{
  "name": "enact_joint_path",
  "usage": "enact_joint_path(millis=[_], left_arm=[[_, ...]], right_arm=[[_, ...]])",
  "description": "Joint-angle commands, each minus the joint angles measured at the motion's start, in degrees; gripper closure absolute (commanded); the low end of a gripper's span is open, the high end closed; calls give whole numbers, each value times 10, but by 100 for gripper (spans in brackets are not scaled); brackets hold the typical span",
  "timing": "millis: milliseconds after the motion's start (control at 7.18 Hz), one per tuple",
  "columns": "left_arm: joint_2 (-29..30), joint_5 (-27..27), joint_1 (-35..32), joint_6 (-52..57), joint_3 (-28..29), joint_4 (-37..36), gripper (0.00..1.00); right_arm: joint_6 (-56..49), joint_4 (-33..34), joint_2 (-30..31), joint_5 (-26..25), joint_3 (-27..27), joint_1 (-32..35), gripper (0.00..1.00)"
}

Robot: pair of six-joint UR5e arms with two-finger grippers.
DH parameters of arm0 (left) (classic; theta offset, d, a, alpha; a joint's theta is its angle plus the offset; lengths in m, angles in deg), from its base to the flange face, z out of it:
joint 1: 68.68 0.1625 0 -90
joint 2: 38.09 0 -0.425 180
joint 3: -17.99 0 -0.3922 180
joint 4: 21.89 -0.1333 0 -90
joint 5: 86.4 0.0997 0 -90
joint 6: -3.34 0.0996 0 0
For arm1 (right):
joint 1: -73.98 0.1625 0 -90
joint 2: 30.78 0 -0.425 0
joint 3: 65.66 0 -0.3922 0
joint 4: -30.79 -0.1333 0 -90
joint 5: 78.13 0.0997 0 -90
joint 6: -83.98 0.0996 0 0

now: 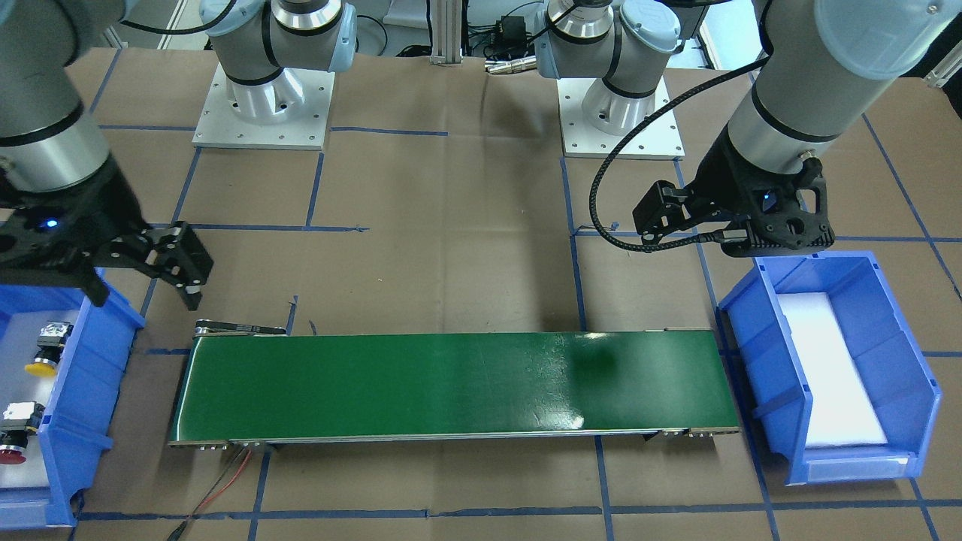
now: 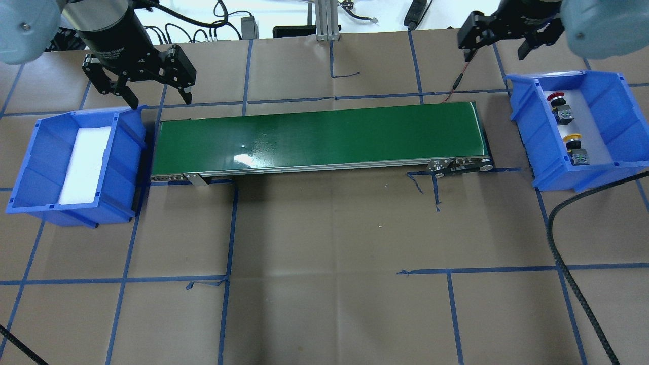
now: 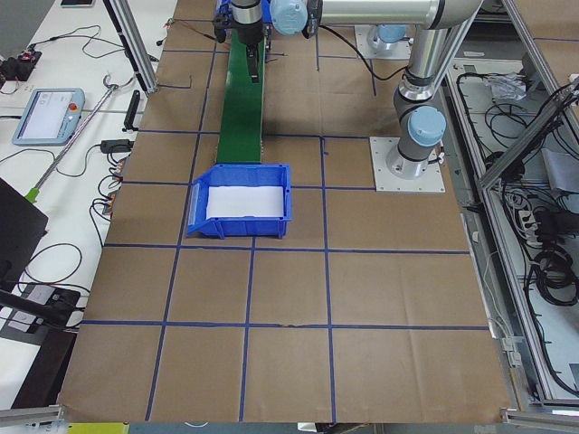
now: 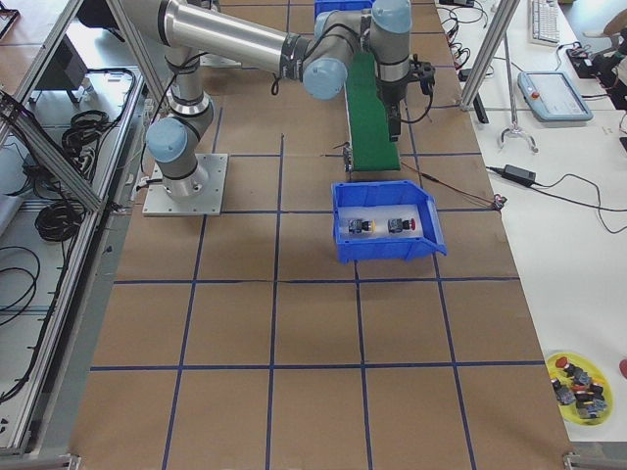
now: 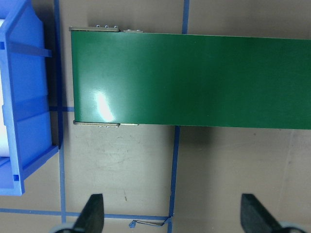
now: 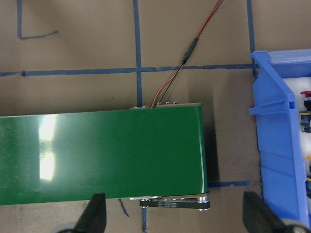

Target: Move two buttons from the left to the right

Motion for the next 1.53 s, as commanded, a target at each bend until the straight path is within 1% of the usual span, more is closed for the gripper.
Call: enact_joint_path(millis=[0, 139, 279, 418, 557, 836, 975, 1114, 1393], left_arm=[[1, 0, 0, -1, 1, 0, 0], [1, 0, 0, 0, 1, 0, 0], [1, 0, 0, 0, 2, 0, 0], [1, 0, 0, -1, 3, 0, 0], [1, 0, 0, 0, 3, 0, 0], [1, 0, 0, -1, 3, 0, 0], [1, 0, 0, 0, 4, 0, 0], [2, 0, 0, 0, 4, 0, 0], [1, 0, 0, 0, 3, 0, 0]], right_arm=[[30, -48, 13, -23, 13, 65, 1], [32, -66, 22, -23, 14, 83, 1], [65, -85, 29, -23, 5, 86, 1], [71, -104, 43, -22, 2, 86, 1], [73, -104, 63, -22, -12, 86, 1], [76, -87, 111, -20, -73, 80, 1], [75, -68, 131, -20, -90, 78, 1], [74, -46, 133, -22, -97, 72, 1], [74, -46, 132, -19, -98, 64, 0]])
